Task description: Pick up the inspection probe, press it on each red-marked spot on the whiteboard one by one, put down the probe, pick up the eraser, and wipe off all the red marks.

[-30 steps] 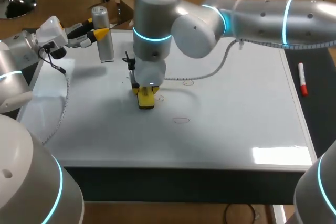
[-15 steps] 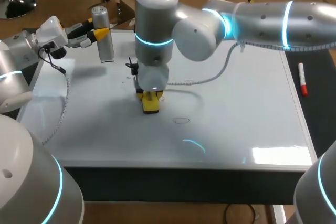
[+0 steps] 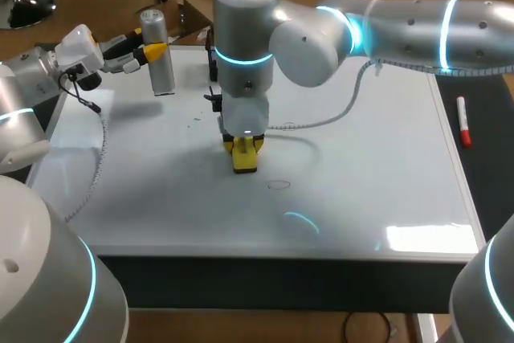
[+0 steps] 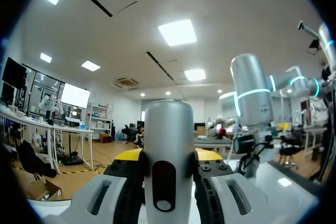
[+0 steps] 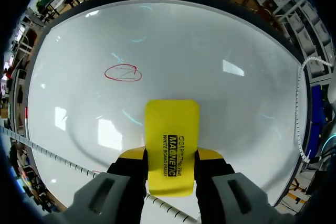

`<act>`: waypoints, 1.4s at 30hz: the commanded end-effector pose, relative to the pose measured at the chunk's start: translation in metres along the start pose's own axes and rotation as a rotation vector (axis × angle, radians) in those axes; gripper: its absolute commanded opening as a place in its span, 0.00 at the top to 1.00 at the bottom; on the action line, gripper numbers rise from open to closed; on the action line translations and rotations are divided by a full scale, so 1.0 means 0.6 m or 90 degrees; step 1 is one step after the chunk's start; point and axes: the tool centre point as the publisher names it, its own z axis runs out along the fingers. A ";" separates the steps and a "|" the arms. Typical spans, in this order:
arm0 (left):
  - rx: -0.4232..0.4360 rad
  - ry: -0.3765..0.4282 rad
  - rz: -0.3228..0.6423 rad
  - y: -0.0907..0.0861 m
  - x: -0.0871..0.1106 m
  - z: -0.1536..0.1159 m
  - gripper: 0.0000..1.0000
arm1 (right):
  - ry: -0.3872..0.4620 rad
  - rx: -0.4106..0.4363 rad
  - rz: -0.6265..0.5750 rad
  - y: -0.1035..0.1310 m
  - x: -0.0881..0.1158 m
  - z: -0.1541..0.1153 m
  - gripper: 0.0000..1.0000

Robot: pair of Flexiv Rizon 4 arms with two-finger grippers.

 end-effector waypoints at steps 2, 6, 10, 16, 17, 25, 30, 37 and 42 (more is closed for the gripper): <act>0.000 0.000 0.001 -0.002 0.001 0.000 1.00 | -0.006 0.005 0.004 0.003 0.035 0.033 1.00; 0.000 0.000 0.001 -0.002 0.001 0.000 1.00 | -0.004 0.004 0.015 0.006 0.050 0.036 1.00; 0.000 0.000 0.001 -0.002 0.001 0.000 1.00 | -0.003 0.004 0.021 0.010 0.060 0.036 1.00; 0.000 0.000 0.001 -0.002 0.001 0.000 1.00 | 0.013 0.023 0.019 0.014 0.069 0.021 1.00; 0.000 0.000 0.001 -0.002 0.001 0.000 1.00 | 0.019 0.031 0.018 0.014 0.070 0.013 1.00; 0.000 0.000 0.001 -0.002 0.001 0.000 1.00 | -0.009 0.089 0.000 0.002 0.069 -0.087 1.00; 0.000 0.000 0.001 -0.002 0.001 0.000 1.00 | -0.009 0.109 -0.011 -0.018 0.081 -0.118 1.00; 0.000 0.000 0.001 -0.002 0.001 0.000 1.00 | -0.010 0.118 0.011 -0.048 0.131 -0.141 1.00; 0.000 0.000 0.001 -0.002 0.001 0.000 1.00 | -0.008 0.124 0.043 -0.077 0.192 -0.164 1.00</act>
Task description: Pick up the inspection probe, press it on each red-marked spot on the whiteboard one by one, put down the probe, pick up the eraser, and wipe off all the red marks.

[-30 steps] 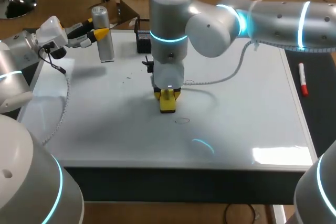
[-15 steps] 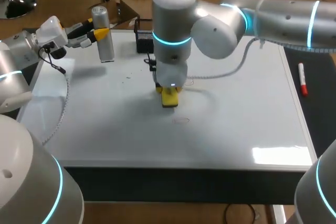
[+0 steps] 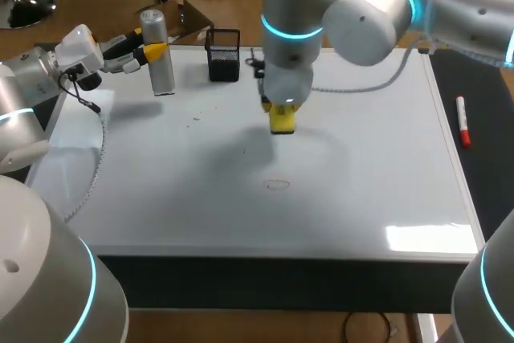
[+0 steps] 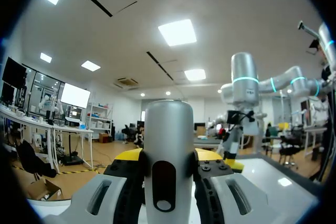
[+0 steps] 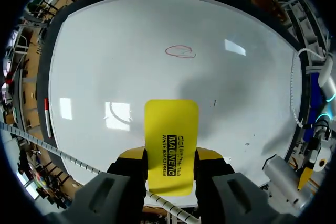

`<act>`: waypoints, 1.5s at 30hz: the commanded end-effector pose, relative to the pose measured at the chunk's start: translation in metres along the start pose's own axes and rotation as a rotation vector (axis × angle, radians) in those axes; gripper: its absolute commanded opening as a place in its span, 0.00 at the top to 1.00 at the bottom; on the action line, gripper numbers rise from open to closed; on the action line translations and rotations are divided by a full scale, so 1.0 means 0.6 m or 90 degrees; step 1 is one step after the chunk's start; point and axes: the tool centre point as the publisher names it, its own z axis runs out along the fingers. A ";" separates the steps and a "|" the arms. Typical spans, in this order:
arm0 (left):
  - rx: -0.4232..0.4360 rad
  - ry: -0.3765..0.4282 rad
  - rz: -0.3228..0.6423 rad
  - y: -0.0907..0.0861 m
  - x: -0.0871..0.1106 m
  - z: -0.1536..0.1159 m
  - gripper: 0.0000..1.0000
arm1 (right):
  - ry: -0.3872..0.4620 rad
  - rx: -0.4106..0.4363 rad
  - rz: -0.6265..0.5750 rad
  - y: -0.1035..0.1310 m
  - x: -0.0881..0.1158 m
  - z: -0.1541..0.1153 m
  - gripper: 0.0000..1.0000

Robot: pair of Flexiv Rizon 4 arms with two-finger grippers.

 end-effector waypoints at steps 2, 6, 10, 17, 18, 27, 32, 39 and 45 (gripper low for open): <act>0.000 -0.001 0.001 -0.002 0.001 0.000 1.00 | -0.002 -0.004 0.028 -0.033 0.079 -0.023 1.00; 0.000 -0.001 0.001 -0.002 0.001 0.000 1.00 | 0.016 -0.007 0.056 -0.063 0.132 -0.022 1.00; 0.000 -0.001 0.001 -0.002 0.001 0.000 1.00 | 0.007 -0.019 0.091 -0.087 0.182 -0.018 1.00; 0.000 -0.001 0.001 -0.002 0.001 0.000 1.00 | -0.011 -0.026 0.147 -0.123 0.263 -0.011 1.00; 0.000 -0.001 0.001 -0.002 0.001 0.000 1.00 | -0.002 -0.027 0.153 -0.129 0.275 -0.009 1.00; 0.000 -0.001 0.001 -0.002 0.001 0.000 1.00 | 0.017 -0.045 0.203 -0.175 0.351 0.004 1.00; 0.000 -0.001 0.001 -0.002 0.001 0.000 1.00 | 0.029 -0.055 0.214 -0.198 0.371 0.016 1.00; 0.000 -0.001 0.001 -0.002 0.001 0.000 1.00 | 0.022 -0.051 0.236 -0.208 0.384 0.023 1.00; 0.000 -0.001 0.001 -0.002 0.001 0.000 1.00 | 0.016 -0.050 0.235 -0.206 0.386 0.022 1.00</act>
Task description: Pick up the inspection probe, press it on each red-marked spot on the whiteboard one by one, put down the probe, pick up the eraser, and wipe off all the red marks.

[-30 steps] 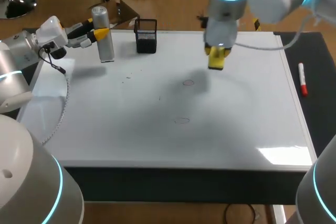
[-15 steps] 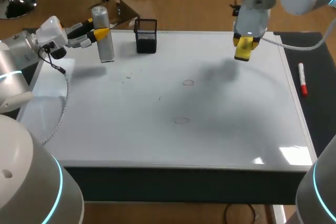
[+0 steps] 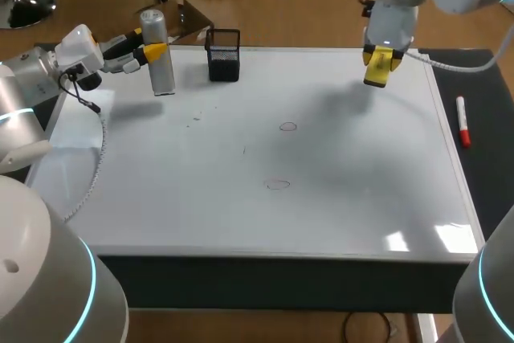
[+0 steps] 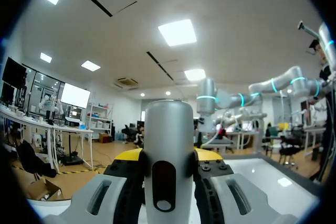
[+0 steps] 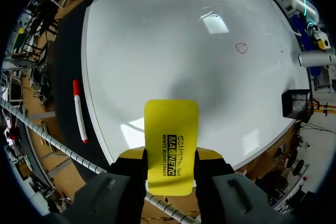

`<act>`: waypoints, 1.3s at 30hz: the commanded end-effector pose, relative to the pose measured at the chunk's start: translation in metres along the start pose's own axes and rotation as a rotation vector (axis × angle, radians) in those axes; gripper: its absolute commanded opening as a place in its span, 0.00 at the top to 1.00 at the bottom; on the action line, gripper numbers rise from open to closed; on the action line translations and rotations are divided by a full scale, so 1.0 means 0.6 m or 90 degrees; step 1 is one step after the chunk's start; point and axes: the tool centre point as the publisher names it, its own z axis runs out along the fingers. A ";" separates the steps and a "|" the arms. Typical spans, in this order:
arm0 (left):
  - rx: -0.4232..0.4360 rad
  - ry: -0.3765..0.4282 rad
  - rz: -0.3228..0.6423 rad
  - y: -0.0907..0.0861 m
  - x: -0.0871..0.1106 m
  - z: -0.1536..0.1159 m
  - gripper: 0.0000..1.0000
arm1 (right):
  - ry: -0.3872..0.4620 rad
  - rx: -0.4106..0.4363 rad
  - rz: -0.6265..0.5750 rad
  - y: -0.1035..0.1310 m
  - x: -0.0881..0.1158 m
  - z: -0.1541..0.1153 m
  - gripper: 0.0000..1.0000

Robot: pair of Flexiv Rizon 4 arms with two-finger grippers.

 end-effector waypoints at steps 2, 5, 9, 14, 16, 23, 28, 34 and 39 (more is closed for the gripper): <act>0.000 -0.001 0.001 -0.002 0.001 0.000 1.00 | -0.001 0.001 -0.002 -0.001 0.003 -0.001 1.00; 0.000 -0.001 0.001 -0.002 0.001 0.000 1.00 | -0.001 0.001 -0.002 -0.001 0.003 -0.001 1.00; 0.000 -0.001 0.001 -0.002 0.001 0.000 1.00 | -0.001 0.001 -0.002 -0.001 0.003 -0.001 1.00; 0.008 0.003 0.003 -0.006 0.004 0.000 1.00 | -0.001 0.001 -0.002 -0.001 0.003 -0.001 1.00; 0.018 0.008 0.008 -0.010 0.018 0.005 1.00 | -0.001 0.001 -0.002 -0.001 0.003 -0.001 1.00; 0.046 0.077 0.009 -0.008 0.090 0.053 1.00 | -0.001 0.001 -0.002 -0.001 0.003 -0.001 1.00; 0.050 0.142 -0.005 -0.005 0.153 0.106 1.00 | -0.001 0.001 -0.002 -0.001 0.003 -0.001 1.00; 0.029 0.233 -0.021 0.016 0.215 0.184 1.00 | -0.001 0.001 -0.002 -0.001 0.003 -0.001 1.00; 0.038 0.262 -0.020 0.032 0.251 0.236 1.00 | -0.001 0.001 -0.002 -0.001 0.003 -0.001 1.00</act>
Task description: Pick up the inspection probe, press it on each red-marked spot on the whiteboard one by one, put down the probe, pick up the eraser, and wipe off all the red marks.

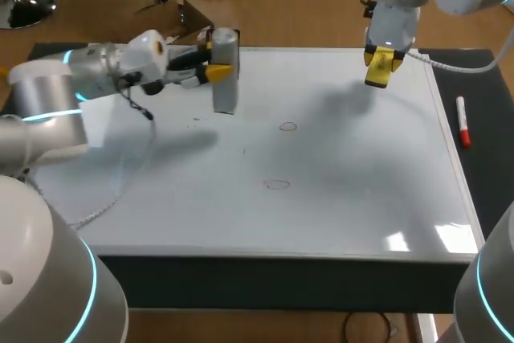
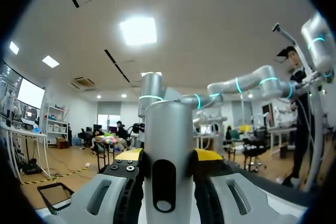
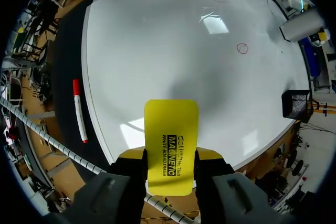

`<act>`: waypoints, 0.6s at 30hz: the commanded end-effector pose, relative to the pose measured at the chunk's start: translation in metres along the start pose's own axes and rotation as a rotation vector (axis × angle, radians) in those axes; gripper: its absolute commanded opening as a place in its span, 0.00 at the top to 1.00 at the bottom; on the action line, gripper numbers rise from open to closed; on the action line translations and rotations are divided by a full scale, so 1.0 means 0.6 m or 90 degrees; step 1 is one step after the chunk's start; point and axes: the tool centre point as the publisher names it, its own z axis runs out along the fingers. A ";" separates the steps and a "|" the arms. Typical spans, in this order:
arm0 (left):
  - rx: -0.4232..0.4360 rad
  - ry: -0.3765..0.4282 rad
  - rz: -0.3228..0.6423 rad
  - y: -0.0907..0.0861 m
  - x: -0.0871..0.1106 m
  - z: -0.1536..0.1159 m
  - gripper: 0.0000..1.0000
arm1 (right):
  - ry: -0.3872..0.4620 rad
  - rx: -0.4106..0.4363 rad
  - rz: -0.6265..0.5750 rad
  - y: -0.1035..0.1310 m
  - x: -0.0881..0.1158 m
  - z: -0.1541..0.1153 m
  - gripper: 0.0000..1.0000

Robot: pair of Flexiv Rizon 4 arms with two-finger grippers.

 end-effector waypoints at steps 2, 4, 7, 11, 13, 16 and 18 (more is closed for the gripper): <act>0.020 0.021 -0.004 0.029 -0.012 0.067 1.00 | 0.002 0.000 -0.001 -0.001 0.000 -0.001 1.00; 0.030 0.025 -0.010 0.038 -0.011 0.088 1.00 | 0.002 0.000 -0.001 -0.001 0.000 -0.001 1.00; 0.040 0.024 -0.015 0.052 -0.014 0.113 1.00 | 0.002 0.000 -0.001 -0.001 0.000 -0.001 1.00; 0.044 0.023 -0.016 0.070 -0.016 0.139 1.00 | 0.002 0.000 -0.001 -0.001 0.000 -0.001 1.00; 0.046 0.024 -0.017 0.080 -0.016 0.151 1.00 | 0.002 0.000 -0.001 -0.001 0.000 -0.001 1.00; 0.046 0.024 -0.020 0.094 -0.016 0.168 1.00 | 0.002 0.000 -0.001 -0.001 0.000 -0.001 1.00; 0.047 0.024 -0.024 0.101 -0.016 0.175 1.00 | 0.002 0.000 -0.001 -0.001 0.000 -0.001 1.00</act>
